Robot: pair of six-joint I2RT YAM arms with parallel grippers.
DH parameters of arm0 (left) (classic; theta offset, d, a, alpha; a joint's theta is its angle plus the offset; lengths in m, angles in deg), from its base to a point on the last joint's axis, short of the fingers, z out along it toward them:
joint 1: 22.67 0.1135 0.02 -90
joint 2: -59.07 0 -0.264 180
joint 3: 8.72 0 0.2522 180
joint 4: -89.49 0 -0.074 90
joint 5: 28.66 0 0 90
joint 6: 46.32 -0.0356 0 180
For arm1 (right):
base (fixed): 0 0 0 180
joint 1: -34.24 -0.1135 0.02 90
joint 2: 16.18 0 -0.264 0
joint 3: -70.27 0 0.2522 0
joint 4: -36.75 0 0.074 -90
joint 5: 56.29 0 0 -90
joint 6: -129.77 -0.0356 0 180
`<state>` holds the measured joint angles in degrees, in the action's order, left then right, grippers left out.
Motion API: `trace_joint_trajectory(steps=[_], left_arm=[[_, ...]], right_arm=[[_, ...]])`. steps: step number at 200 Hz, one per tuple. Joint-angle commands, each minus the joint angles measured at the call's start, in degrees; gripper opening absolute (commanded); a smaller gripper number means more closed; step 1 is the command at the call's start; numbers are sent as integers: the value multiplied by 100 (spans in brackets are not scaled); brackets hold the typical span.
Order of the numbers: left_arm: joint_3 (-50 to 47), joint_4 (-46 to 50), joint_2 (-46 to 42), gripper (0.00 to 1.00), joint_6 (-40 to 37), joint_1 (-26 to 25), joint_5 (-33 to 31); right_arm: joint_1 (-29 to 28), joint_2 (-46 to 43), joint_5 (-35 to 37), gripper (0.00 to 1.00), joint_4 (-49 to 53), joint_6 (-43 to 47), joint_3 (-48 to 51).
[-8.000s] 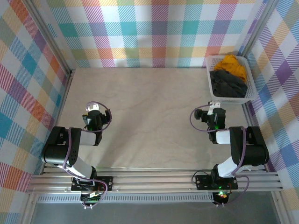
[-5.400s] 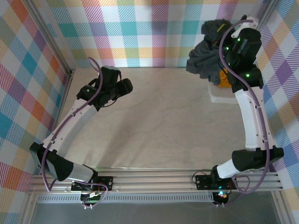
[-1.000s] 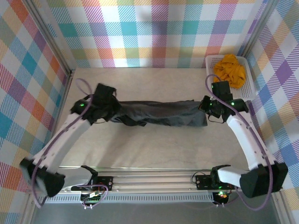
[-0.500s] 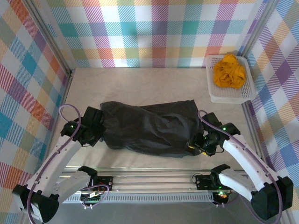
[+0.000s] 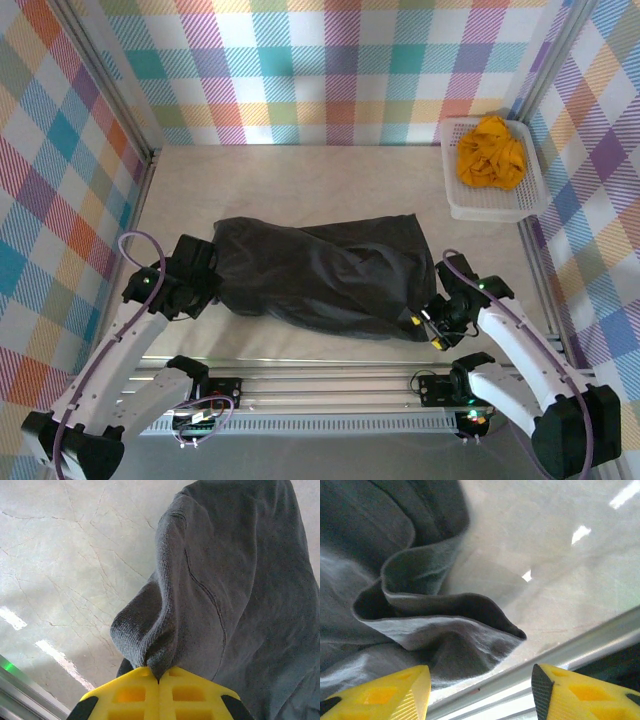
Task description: Fold and stack the t-shirts
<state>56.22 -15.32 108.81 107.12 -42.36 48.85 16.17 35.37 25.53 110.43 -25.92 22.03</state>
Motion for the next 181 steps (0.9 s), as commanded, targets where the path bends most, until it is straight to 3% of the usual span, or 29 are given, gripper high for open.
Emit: trace_joint_trajectory(steps=[1, 41, 71, 116, 152, 181], left_arm=[[-66, 170, -97, 0, -23, 70, 43], [-117, 65, -21, 0, -88, 70, 190], [-144, 51, -6, 0, -169, 70, 279], [-198, 56, -69, 0, -262, 70, 314], [-291, -46, -100, 0, -235, 70, 400], [-390, -168, -98, 0, -186, 70, 456]], right_arm=[[14, -241, -263, 56, 417, -462, 62], [14, -446, -922, 56, -556, -1126, 962], [14, -288, -573, 53, -1482, -1464, 1420], [49, 96, 156, 35, -2997, -1584, 1544], [50, 481, 79, 33, -2969, -1537, 1278], [53, 1004, 80, 16, -2335, -1590, 795]])
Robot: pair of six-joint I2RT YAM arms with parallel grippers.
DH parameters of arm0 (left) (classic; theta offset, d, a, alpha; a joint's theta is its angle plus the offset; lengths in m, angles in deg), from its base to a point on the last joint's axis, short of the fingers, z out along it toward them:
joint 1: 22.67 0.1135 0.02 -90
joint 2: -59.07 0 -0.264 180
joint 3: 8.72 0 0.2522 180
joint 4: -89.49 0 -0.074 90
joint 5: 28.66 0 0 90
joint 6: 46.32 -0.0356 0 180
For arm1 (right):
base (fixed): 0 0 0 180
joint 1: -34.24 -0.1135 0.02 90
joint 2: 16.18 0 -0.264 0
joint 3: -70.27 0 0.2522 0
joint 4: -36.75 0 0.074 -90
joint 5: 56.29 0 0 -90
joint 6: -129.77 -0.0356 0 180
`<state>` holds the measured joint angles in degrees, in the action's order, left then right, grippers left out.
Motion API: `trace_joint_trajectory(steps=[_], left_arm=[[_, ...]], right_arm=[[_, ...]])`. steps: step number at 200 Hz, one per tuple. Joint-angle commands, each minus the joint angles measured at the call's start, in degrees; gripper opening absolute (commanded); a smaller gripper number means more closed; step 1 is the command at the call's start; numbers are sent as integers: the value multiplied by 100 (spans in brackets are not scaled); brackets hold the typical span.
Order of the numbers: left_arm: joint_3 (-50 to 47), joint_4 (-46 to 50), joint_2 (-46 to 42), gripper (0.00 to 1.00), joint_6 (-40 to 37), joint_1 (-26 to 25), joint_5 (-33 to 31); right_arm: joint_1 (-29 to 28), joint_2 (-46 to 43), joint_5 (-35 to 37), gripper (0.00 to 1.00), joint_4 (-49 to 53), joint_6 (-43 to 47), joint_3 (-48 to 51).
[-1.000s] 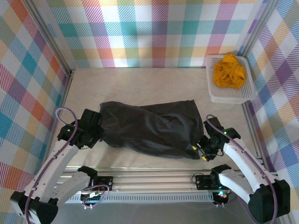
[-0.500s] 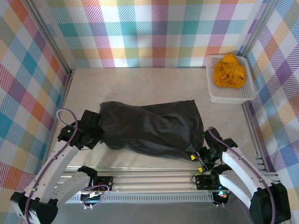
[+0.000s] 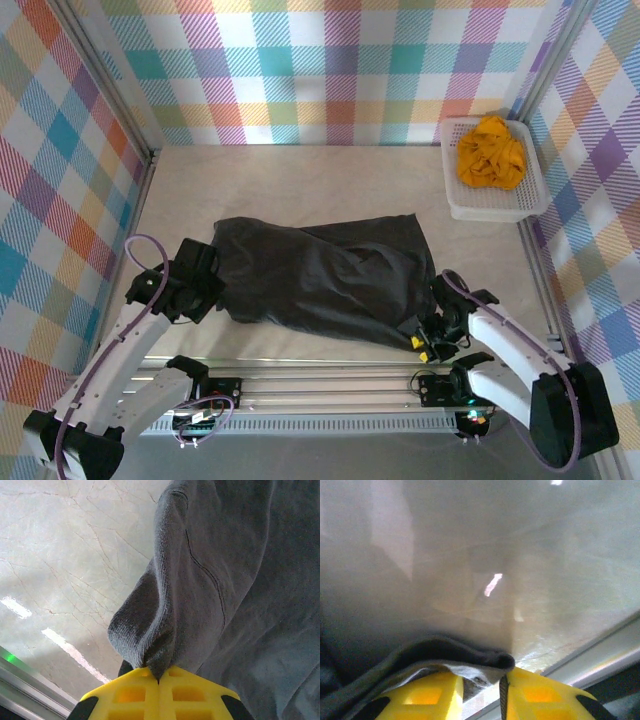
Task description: Fold and stack the t-shirts
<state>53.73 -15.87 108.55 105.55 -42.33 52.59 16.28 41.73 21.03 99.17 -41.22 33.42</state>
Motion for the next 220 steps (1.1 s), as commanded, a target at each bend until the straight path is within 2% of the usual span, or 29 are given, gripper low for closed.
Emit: trace_joint_trajectory(steps=[1, 15, 41, 63, 83, 106, 123, 135, 158, 177, 196, 220], left_arm=[[-145, -117, -71, 0, -27, 72, 88], [-272, -336, -24, 0, 5, 68, 219], [-767, -1098, 411, 0, 137, 72, 834], [-1166, -2040, 1389, 0, 135, 131, 1092], [-995, -2995, 2692, 0, -125, 518, 1445], [344, -3507, 4615, 0, -746, 1110, 1969], [2016, -3195, 6007, 0, -1318, 1473, 2458], [3004, -2768, 6493, 0, -1562, 1647, 2372], [4175, -2687, 6503, 0, -1553, 1877, 2291], [4486, -2506, 6114, 0, -1581, 1893, 2231], [3813, -2385, 5346, 0, -1367, 1804, 2205], [2279, -2126, 4122, 0, -1094, 1619, 2262]], right_arm=[[40, 387, 544, 15, -1192, -54, -367], [38, 645, 679, 12, -1166, 57, -624], [46, 1403, 785, 3, -1417, 215, -1066], [169, 2529, 714, 0, -1829, 494, -1516], [449, 3651, 369, 0, -2630, 924, -2183], [711, 5136, 100, 0, -2531, 1810, -4080], [877, 6019, -12, 0, -1856, 2043, -5721], [988, 6206, -81, 0, -1895, 2002, -6415], [1116, 6276, 25, 0, -1447, 2230, -7687], [1147, 5980, 83, 0, -1310, 2513, -7957], [1147, 5442, 90, 0, -1142, 2580, -7495], [1128, 4277, 205, 0, -1252, 2358, -5926]])
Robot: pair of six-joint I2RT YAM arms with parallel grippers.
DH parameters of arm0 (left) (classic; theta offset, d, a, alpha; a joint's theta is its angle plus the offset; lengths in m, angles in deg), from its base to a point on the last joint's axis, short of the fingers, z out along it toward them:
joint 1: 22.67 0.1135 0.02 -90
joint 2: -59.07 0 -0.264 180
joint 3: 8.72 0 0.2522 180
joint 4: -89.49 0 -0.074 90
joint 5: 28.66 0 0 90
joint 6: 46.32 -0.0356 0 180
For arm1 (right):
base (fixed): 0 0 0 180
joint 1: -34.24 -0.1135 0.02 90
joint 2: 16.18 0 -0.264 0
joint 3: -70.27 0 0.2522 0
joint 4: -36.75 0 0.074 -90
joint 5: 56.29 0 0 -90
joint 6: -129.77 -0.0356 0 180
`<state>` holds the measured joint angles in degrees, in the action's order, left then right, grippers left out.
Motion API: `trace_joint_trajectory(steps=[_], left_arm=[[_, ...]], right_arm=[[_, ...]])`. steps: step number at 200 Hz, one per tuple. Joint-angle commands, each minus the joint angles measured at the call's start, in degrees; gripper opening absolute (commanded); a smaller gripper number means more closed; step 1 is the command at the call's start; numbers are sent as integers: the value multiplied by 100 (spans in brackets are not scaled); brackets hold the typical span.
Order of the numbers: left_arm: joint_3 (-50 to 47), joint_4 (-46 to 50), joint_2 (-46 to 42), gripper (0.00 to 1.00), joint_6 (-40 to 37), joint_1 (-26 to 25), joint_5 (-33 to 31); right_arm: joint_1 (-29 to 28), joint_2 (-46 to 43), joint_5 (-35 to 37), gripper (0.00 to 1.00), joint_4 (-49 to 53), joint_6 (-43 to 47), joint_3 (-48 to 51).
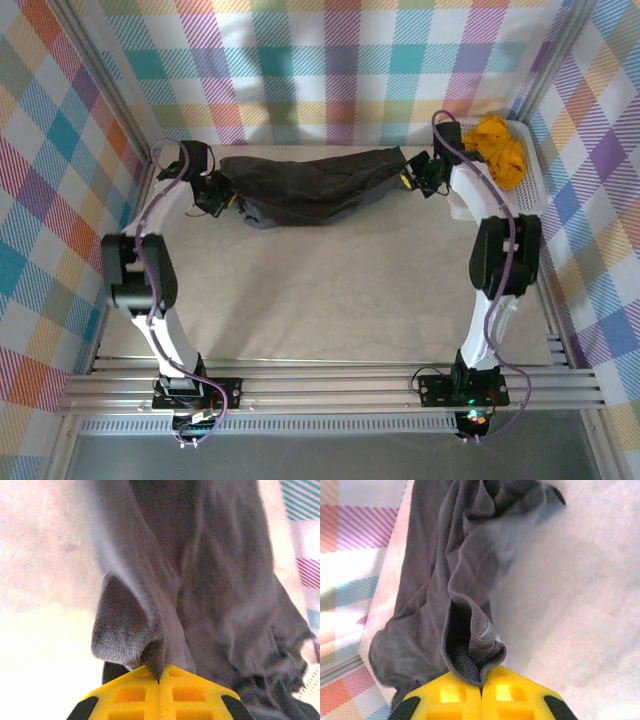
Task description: Fold and stack the t-shirts
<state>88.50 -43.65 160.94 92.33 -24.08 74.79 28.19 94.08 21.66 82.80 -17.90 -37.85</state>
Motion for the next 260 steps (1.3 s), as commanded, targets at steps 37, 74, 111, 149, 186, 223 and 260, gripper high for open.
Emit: trace_joint_trajectory(steps=[37, 74, 111, 149, 186, 223, 260], left_arm=[[-3465, 808, -3204, 0, 1176, -699, 285], [-4426, 822, -3700, 46, 1019, -756, 533], [-3278, 1838, -3598, 80, -140, -354, -560], [-2848, 1547, -2947, 64, -649, 486, -830], [-2639, 813, -1765, 48, -1082, 596, -893], [-2791, 545, -1207, 47, -1211, 602, -936], [-3135, -86, -1082, 44, -974, 598, -651]], right_arm=[[-248, -2401, 837, 0, 844, -8, 3194], [-212, -2606, 1028, 0, 617, 331, 4282], [-122, -2261, 1342, 0, 850, 895, 4106], [120, -2330, 1789, 0, 1013, 1346, 3898], [148, -2228, 1760, 0, 1129, 1529, 3572], [167, -2213, 1649, 0, 1181, 1583, 3480], [193, -2153, 1605, 0, 1225, 1601, 3460]])
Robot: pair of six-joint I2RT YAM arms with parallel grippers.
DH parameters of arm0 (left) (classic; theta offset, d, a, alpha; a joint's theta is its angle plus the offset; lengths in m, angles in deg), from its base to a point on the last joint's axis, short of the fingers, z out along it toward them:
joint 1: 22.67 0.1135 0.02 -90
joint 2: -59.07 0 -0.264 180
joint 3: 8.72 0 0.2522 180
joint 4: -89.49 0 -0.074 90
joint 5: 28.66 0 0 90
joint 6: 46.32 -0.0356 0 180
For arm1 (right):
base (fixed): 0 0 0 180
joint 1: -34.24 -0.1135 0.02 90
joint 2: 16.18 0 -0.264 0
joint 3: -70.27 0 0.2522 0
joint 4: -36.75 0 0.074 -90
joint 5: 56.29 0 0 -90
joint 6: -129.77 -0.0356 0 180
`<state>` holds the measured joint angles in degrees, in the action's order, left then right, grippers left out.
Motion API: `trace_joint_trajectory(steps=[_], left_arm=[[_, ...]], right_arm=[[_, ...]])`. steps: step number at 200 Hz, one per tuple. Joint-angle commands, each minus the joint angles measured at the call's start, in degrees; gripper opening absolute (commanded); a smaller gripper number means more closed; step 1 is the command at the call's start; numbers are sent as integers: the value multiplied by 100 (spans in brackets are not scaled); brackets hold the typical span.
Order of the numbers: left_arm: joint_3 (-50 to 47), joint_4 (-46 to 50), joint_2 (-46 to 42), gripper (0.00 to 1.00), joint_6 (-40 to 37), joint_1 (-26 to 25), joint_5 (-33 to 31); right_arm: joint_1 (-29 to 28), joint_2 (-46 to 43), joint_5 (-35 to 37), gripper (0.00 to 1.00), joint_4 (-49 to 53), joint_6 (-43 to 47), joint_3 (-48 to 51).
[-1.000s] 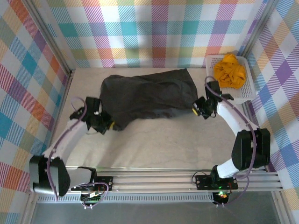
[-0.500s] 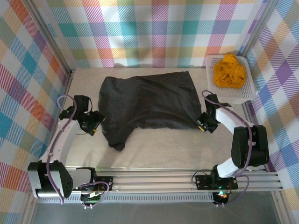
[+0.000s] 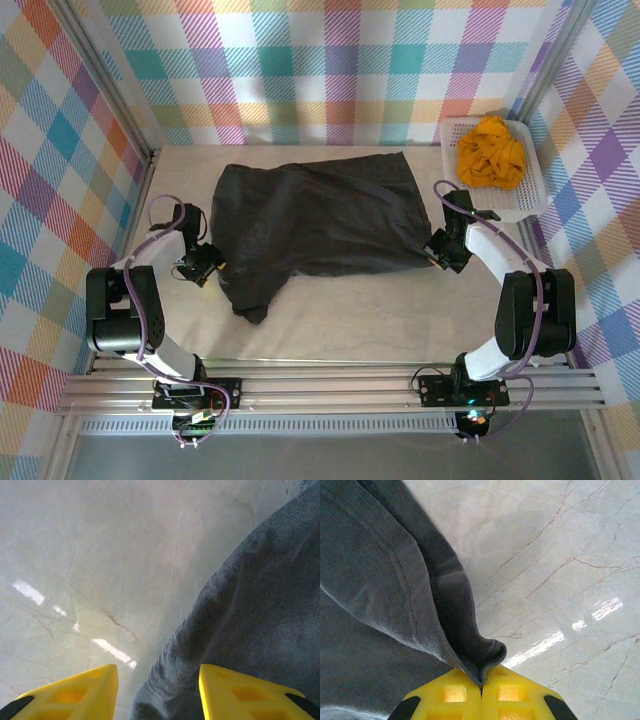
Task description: Fold and stack the t-shirts
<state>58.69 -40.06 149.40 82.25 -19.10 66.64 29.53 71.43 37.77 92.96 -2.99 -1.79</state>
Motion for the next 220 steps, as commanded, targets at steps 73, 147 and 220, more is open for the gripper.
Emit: trace_joint_trajectory(steps=[73, 147, 220], left_arm=[[171, -257, 795, 26, -11, -353, 226], [607, -470, 255, 0, 501, -463, 509], [3534, -117, -1044, 0, 1723, -413, 179]], right_arm=[[155, 20, 117, 0, 315, 345, -222], [130, -371, -424, 0, -133, 836, -663], [190, -981, -653, 0, -817, 1036, -2805]])
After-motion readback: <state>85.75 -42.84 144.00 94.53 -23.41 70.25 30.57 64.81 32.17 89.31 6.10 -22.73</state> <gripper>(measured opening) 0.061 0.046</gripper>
